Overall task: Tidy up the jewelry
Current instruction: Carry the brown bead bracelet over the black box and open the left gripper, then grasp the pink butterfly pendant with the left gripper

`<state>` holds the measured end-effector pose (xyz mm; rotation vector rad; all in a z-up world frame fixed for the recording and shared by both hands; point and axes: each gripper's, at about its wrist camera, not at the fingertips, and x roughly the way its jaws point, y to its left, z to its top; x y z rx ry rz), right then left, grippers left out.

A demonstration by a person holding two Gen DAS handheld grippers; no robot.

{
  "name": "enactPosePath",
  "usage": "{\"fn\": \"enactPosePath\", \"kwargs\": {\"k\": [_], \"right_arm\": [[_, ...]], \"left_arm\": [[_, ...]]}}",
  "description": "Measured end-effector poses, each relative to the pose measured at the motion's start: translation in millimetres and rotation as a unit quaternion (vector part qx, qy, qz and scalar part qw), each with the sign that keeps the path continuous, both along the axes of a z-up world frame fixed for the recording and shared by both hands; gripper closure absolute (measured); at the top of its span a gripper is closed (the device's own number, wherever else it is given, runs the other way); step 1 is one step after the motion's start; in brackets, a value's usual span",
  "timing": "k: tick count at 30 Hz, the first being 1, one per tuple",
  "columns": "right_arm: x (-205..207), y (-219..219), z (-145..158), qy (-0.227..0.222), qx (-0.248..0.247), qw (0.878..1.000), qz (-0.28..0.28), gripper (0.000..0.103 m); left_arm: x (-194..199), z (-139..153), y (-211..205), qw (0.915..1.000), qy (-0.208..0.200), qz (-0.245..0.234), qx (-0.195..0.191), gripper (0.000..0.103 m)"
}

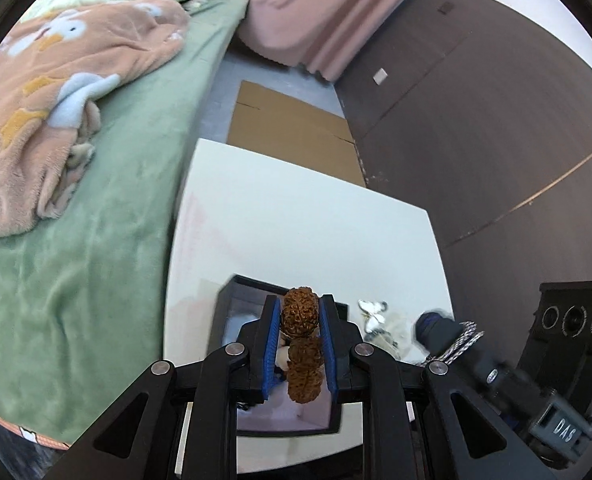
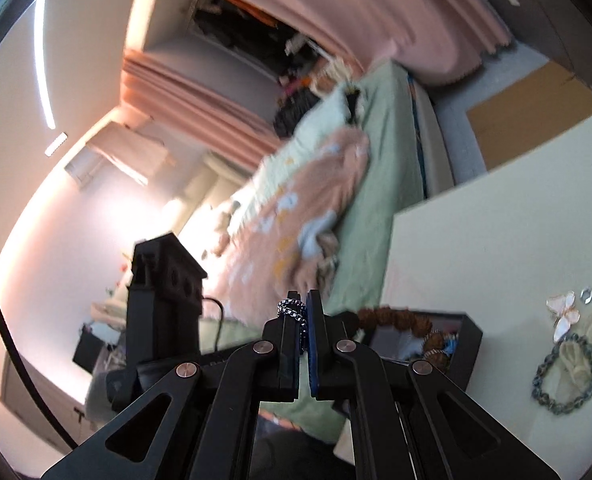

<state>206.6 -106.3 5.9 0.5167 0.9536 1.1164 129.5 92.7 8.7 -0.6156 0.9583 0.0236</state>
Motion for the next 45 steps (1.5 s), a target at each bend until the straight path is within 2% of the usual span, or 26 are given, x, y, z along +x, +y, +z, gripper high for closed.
{"fn": "enactPosePath", "kwargs": {"k": [1,3,6,10,15,18,23,24,26,27,28,45], "right_arm": [[1.6,3.6,-3.0,0.006,-0.015,1.0,0.005,0.092],[2.0,4.9,-6.1,0.014,-0.037,0.999,0.008,0.059],[0.3,1.1,-4.4,-0.002,-0.058,0.998,-0.007,0.047],[1.6,-5.5,-1.3,-0.02,-0.072,0.997,-0.016,0.045],[14.0,-27.0,-7.8,-0.004,-0.09,0.995,-0.046,0.045],[24.4,-43.9,-10.8,0.006,-0.101,0.992,-0.075,0.045],[40.3,-73.9,-20.0,0.043,-0.111,0.986,-0.117,0.045],[41.1,-76.1,-21.3,0.046,-0.112,0.985,-0.12,0.045],[42.7,-83.5,-22.1,0.051,-0.116,0.984,-0.126,0.045],[43.3,-86.4,-21.8,0.052,-0.119,0.983,-0.128,0.045],[42.9,-89.0,-21.6,0.052,-0.122,0.983,-0.129,0.045],[44.8,-166.2,-25.4,0.071,-0.161,0.969,-0.176,0.045]], "left_arm": [[0.0,-0.3,1.6,1.0,-0.001,0.0,0.0,0.083],[0.0,0.3,2.9,1.0,-0.003,-0.002,0.001,0.083],[0.7,-2.1,3.9,1.0,-0.003,-0.004,0.0,0.083],[0.4,-5.7,8.9,0.9999,0.0,-0.003,-0.01,0.083],[0.7,4.6,6.3,0.9996,-0.013,-0.015,-0.021,0.083],[-1.1,23.2,-4.0,0.9983,-0.04,-0.035,-0.024,0.083],[-3.2,60.0,-24.5,0.9951,-0.081,-0.056,-0.007,0.081],[-2.5,63.2,-28.1,0.9949,-0.082,-0.059,-0.003,0.079],[0.3,66.4,-37.1,0.9947,-0.08,-0.064,0.009,0.062],[2.0,66.1,-41.7,0.9946,-0.078,-0.066,0.014,0.044],[2.9,65.3,-46.6,0.9945,-0.077,-0.067,0.019,0.034],[36.7,3.0,-133.9,0.9878,-0.007,-0.143,0.062,0.033]]}}
